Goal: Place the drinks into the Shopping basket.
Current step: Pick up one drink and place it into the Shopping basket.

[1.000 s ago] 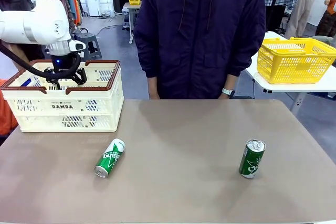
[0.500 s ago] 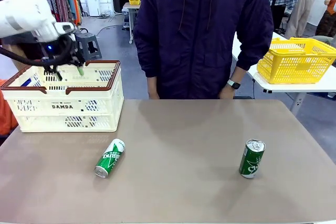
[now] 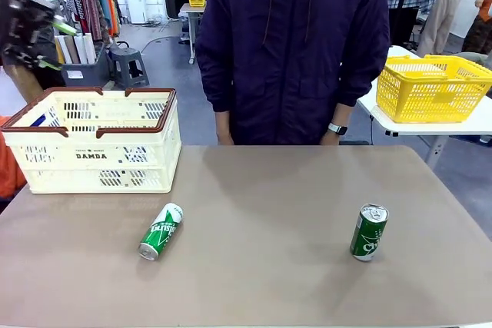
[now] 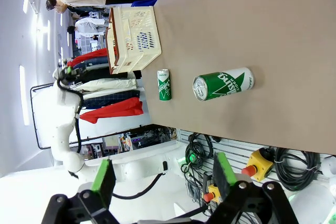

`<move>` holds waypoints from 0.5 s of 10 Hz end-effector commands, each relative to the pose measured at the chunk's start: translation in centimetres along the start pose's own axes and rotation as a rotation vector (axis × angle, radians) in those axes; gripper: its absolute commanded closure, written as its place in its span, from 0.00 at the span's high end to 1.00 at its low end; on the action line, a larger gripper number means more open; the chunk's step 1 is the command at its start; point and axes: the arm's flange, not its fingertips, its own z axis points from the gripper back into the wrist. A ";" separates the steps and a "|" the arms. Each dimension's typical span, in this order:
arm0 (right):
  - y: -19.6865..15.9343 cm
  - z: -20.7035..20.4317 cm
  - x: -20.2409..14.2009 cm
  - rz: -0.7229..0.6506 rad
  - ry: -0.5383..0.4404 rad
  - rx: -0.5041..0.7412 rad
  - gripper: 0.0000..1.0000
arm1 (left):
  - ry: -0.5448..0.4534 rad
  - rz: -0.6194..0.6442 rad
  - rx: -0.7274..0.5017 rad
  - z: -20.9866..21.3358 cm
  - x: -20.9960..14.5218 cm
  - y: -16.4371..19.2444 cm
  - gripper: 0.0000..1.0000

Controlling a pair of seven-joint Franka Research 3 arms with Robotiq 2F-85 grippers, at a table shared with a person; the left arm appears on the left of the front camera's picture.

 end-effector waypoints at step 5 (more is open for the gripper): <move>0.4 0.3 0.0 0.001 0.000 0.013 1.00 | -0.019 0.135 -0.211 8.5 -19.8 10.0 1.00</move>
